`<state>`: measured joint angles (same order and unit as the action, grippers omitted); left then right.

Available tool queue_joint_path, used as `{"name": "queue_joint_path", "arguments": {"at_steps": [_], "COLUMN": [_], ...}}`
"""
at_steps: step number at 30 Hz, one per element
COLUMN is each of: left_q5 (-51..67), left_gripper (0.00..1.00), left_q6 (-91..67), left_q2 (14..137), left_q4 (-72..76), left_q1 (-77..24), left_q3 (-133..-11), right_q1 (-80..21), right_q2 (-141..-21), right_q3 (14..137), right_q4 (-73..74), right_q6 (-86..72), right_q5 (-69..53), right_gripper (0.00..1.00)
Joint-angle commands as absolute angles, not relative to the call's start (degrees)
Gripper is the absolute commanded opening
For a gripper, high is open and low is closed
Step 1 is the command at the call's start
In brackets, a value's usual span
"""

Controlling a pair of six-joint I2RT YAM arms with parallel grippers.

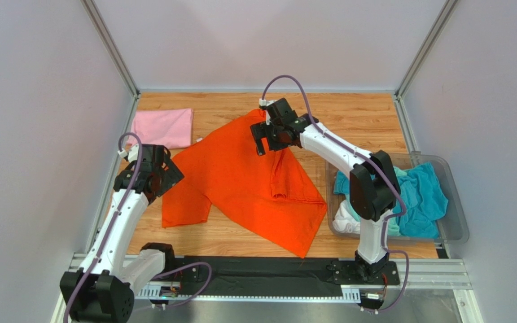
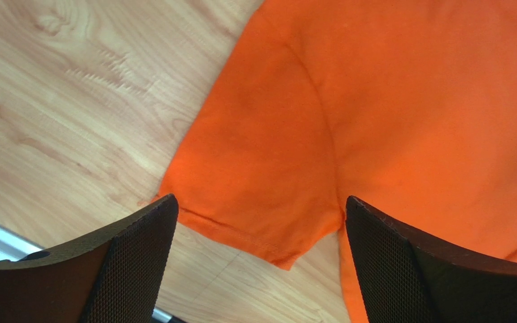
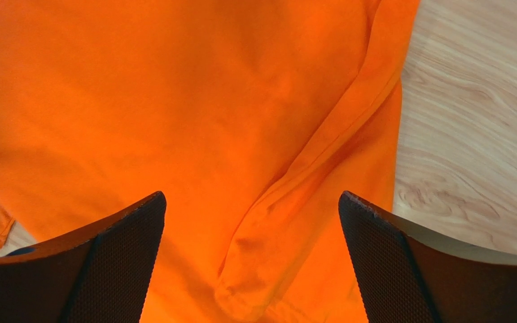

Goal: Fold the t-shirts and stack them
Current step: Flatten the tshirt out

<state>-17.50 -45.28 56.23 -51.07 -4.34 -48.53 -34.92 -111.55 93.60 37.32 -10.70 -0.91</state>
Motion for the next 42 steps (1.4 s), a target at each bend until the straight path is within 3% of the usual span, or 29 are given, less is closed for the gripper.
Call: {"name": "queue_joint_path", "arguments": {"at_steps": [1, 10, 16, 20, 25, 27, 28, 32, 42], "left_q5": [-12.59, -2.22, 4.56, 6.67, 7.13, 7.03, 6.25, 4.14, -2.02], "left_gripper": [1.0, 1.0, 1.0, 1.0, 1.0, 1.0, 1.0, 1.0, 1.0], "left_q6": [-45.97, -44.91, -42.81, -41.66, -39.82, -39.2, -39.2, -38.94, -39.11], "left_q2": [51.95, 47.81, 55.34, 62.74, 72.14, 75.23, 76.54, 79.45, 81.48], "left_q4": [-46.85, -36.75, -27.25, -24.18, -22.5, -21.63, -21.45, -21.18, -25.48], "left_q1": [-4.04, -4.04, -3.96, -4.04, -4.04, -4.04, -4.04, -4.04, -4.04], "left_q3": [-46.24, -37.36, -39.55, -42.36, -45.52, -45.79, -45.7, -45.18, -41.14], "right_q1": [-40.33, -46.67, -46.85, -46.76, -46.58, -46.5, -46.49, -45.0, -35.43], "right_q2": [-101.44, -93.95, -100.01, -103.97, -108.45, -108.9, -108.9, -107.49, -103.09], "right_q3": [90.19, 72.08, 72.51, 73.12, 74.44, 74.71, 74.71, 75.41, 81.03], "right_q4": [36.39, 34.28, 34.98, 35.24, 36.2, 36.47, 36.56, 37.09, 38.85], "right_q6": [-12.29, -22.59, -21.01, -20.83, -20.39, -20.3, -20.48, -20.83, -16.53], "right_q5": [9.82, 15.74, 16.08, 16.08, 16.08, 16.61, 17.13, 18.19, 15.3], "right_gripper": [1.0, 1.0, 0.78, 0.68, 0.65, 0.52, 0.39, 0.2, 0.2]}}
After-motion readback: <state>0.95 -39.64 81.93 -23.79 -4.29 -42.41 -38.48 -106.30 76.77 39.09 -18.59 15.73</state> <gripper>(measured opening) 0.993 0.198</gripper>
